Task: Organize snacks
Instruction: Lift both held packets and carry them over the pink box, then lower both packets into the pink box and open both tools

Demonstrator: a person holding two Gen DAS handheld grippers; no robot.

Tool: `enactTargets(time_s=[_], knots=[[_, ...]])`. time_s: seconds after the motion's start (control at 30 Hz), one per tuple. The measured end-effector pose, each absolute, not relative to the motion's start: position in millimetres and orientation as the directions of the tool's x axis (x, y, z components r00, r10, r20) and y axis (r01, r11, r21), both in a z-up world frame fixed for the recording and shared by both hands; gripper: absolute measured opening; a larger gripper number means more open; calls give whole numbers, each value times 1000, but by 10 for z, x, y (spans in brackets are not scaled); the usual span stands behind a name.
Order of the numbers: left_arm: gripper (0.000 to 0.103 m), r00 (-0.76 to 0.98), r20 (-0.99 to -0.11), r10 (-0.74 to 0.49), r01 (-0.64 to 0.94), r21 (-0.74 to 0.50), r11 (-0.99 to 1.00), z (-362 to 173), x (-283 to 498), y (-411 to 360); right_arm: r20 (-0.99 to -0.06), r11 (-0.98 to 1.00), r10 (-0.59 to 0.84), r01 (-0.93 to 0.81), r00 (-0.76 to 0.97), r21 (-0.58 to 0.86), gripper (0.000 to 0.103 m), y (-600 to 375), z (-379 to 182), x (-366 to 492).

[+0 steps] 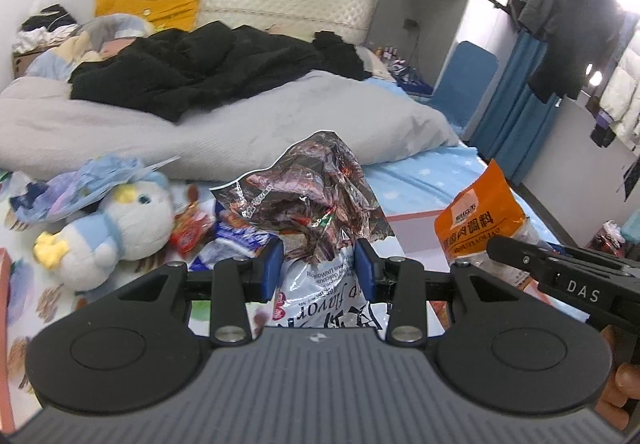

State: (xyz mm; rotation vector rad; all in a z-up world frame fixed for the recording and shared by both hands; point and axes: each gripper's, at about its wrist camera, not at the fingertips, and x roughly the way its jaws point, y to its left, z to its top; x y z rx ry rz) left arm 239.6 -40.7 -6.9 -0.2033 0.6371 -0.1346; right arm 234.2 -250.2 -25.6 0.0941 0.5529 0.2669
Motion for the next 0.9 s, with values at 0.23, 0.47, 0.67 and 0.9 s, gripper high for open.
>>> enactTargets(time_s=[0.23,0.47,0.67,0.9], knots=[[45,775,-586,-238,118,-236,965,-122,2672,-723,-515,973,228,-173,826,153,27,-2773,-322,2472],[45,726,-626,-285,162,-248,955,-385,3023,-1048,-563,983,178,-116,807,145,27,-3032,-555,2647],[45,672,-671,-313,203,-239,949,-688,3326,-1351,-618,987,148,-73,772,145,27,-3225,-855,2811],[45,597,-731,-329,243,-225,943,-1124,3600,-1623,-694,989,124,-32,709,144,27,-3367,-1278,2992]])
